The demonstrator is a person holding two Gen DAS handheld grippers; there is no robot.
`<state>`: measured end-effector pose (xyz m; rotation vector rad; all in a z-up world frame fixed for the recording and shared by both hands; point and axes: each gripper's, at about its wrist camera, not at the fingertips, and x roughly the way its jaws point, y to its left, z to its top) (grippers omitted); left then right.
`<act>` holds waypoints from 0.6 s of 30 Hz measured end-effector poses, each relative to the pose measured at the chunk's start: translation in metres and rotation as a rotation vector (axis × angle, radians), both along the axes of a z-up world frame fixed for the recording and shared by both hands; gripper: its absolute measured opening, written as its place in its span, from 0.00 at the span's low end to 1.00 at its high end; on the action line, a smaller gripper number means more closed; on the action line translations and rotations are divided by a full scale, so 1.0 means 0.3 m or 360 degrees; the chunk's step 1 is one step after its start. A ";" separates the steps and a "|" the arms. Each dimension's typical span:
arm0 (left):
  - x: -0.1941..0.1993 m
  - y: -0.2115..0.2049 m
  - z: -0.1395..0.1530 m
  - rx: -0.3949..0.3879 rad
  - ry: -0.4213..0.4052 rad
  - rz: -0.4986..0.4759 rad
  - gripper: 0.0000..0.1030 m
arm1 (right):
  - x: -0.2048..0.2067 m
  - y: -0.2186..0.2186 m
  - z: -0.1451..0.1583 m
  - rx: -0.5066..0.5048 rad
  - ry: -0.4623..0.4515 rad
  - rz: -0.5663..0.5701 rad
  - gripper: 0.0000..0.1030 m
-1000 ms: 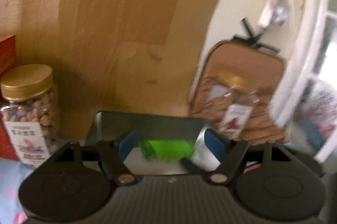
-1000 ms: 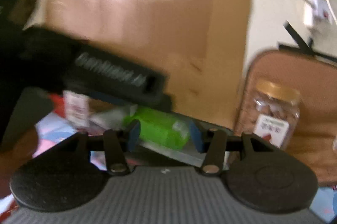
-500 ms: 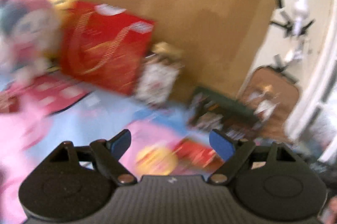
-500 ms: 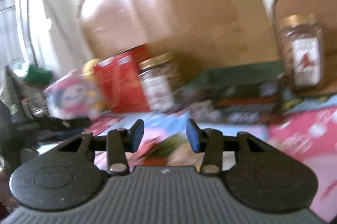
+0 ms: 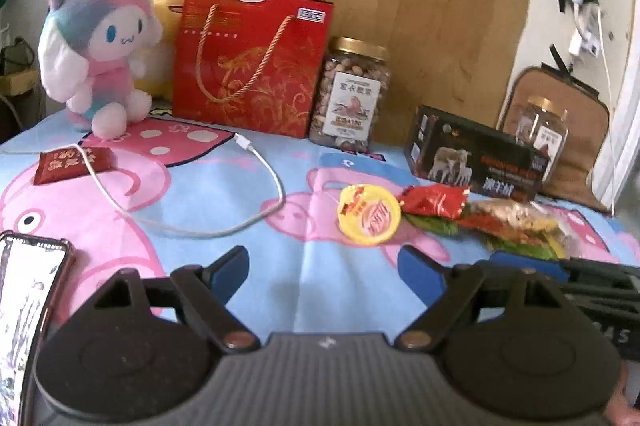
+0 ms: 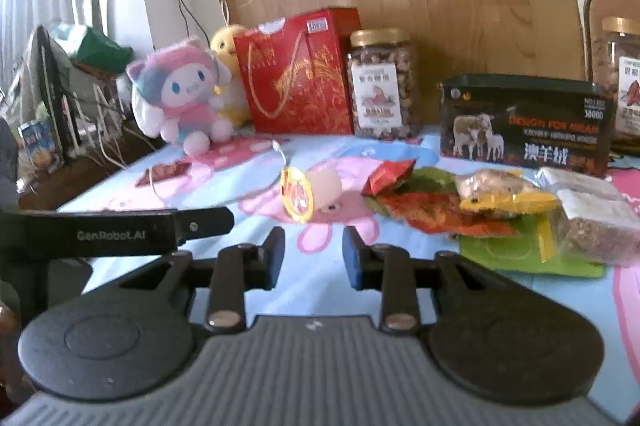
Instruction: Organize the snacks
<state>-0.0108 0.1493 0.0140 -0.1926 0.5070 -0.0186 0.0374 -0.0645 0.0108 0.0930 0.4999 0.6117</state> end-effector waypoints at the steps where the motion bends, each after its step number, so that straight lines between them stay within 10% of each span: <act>1: -0.002 -0.001 -0.002 0.0003 -0.0001 -0.0002 0.82 | 0.004 0.006 0.000 -0.0023 0.0006 -0.0013 0.33; 18: -0.046 0.129 -0.016 -0.0303 -0.0083 0.0281 0.89 | 0.199 0.105 0.058 0.0008 0.0184 -0.0046 0.34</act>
